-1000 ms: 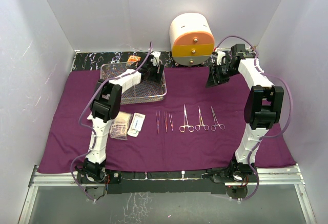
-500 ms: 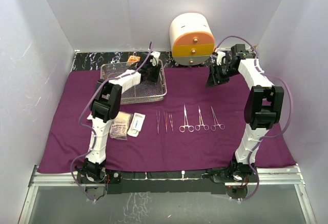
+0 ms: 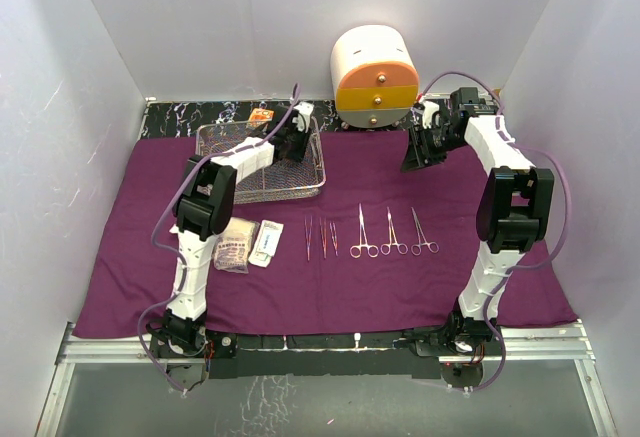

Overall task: Open and lay out the surgical kit
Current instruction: Pick up the medical item from the container.

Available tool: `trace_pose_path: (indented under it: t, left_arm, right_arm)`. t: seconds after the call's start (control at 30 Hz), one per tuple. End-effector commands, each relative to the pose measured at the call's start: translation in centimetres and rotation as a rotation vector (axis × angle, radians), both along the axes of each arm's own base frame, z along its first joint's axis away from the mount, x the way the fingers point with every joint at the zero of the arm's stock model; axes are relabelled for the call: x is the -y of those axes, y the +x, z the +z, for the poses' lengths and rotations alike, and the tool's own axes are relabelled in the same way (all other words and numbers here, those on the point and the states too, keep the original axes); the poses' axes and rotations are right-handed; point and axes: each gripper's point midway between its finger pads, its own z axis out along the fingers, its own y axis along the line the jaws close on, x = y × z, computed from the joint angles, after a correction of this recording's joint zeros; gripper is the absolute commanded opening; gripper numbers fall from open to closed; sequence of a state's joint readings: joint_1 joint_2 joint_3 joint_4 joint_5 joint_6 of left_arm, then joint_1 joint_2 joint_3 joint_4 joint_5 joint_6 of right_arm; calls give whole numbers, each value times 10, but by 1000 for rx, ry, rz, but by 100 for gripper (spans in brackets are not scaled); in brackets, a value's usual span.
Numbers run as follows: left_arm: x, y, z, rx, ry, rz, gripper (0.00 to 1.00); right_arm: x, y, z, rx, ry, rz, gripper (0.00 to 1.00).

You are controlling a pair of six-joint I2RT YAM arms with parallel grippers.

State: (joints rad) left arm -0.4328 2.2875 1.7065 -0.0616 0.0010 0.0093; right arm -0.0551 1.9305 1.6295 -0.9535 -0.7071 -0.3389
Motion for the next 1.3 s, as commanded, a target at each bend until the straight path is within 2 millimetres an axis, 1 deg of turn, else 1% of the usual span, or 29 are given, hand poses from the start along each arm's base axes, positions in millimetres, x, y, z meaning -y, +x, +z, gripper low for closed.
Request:
trace_pose_path:
  t: [0.0, 0.2, 0.37, 1.03, 1.07, 1.27]
  left_arm:
    - [-7, -28, 13, -68, 26, -34, 31]
    - [-9, -35, 14, -83, 34, -48, 30]
    - [-9, -40, 10, -104, 41, -62, 27]
    - [-14, -59, 9, -167, 71, -111, 2]
    - [-15, -59, 10, -164, 73, -114, 0]
    - [-22, -57, 24, -119, 126, -154, 0]
  right_arm:
    - [-1, 5, 23, 94, 14, 13, 44]
    - [-2, 4, 25, 95, 19, 13, 44]
    - [-2, 3, 28, 102, 17, 12, 44]
    - [-2, 2, 34, 120, 20, 6, 44]
    - [-2, 1, 35, 120, 20, 6, 44]
    - [-2, 2, 37, 128, 20, 6, 44]
